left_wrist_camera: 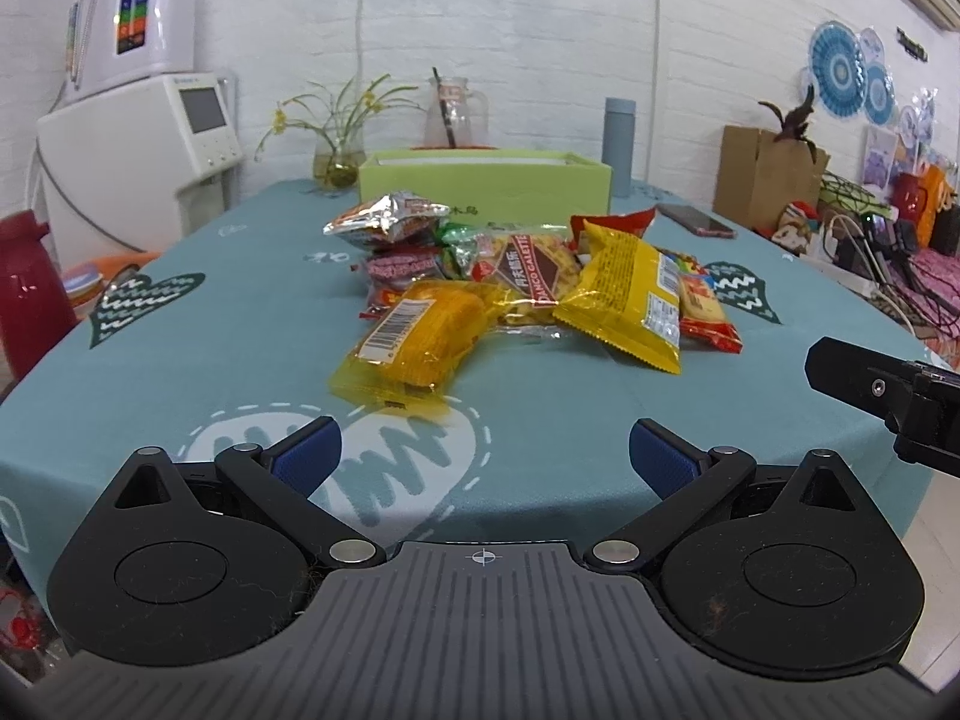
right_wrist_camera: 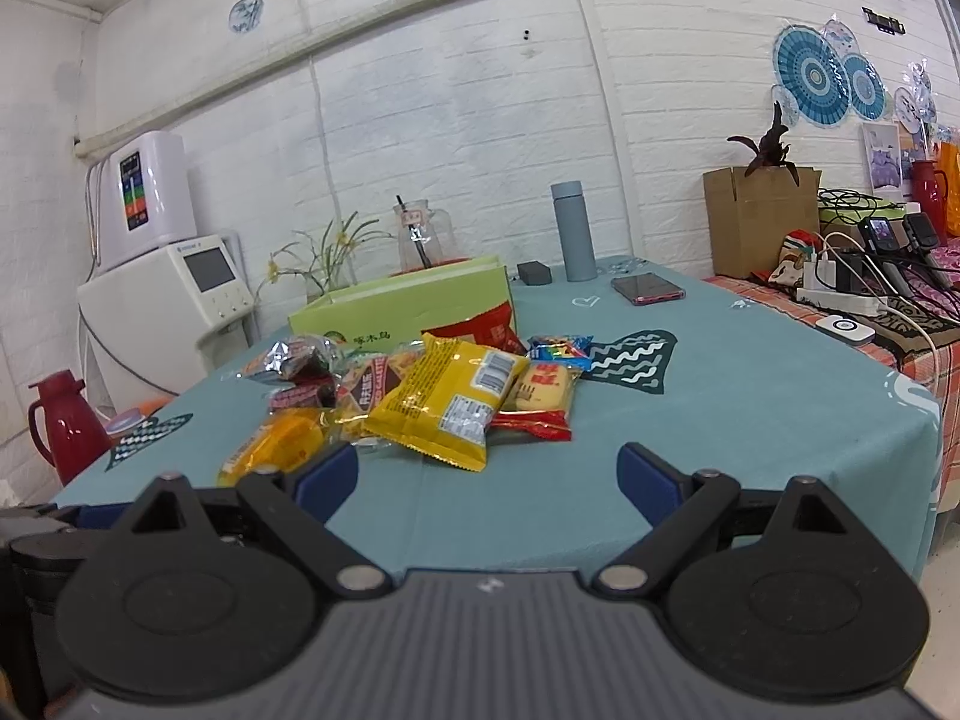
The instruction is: Organize snacks
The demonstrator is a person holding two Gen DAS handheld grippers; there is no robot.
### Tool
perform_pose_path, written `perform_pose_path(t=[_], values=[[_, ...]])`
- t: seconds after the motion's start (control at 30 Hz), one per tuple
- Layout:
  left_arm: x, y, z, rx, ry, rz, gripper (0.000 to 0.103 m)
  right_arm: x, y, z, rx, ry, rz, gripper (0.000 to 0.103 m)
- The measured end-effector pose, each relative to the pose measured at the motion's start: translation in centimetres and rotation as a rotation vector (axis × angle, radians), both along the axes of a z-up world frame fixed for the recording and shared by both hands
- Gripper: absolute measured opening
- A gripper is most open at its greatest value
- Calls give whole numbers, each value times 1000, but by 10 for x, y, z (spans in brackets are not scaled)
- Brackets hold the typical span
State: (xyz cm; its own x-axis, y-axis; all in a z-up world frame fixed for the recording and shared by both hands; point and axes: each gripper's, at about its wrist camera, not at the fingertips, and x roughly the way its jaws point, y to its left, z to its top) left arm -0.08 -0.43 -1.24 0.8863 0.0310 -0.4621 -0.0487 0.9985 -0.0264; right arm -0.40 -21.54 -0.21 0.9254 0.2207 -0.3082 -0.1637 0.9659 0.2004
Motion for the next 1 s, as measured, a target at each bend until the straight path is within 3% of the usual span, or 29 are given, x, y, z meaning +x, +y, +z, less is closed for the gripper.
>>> perform_pose_path(t=[0.33,1.0], values=[[0,2,0,32,-14,49,92,1,4,-1,-19,10,12,93],[3,3,-5,36,11,50,92,4,9,-4,-48,19,18,93]])
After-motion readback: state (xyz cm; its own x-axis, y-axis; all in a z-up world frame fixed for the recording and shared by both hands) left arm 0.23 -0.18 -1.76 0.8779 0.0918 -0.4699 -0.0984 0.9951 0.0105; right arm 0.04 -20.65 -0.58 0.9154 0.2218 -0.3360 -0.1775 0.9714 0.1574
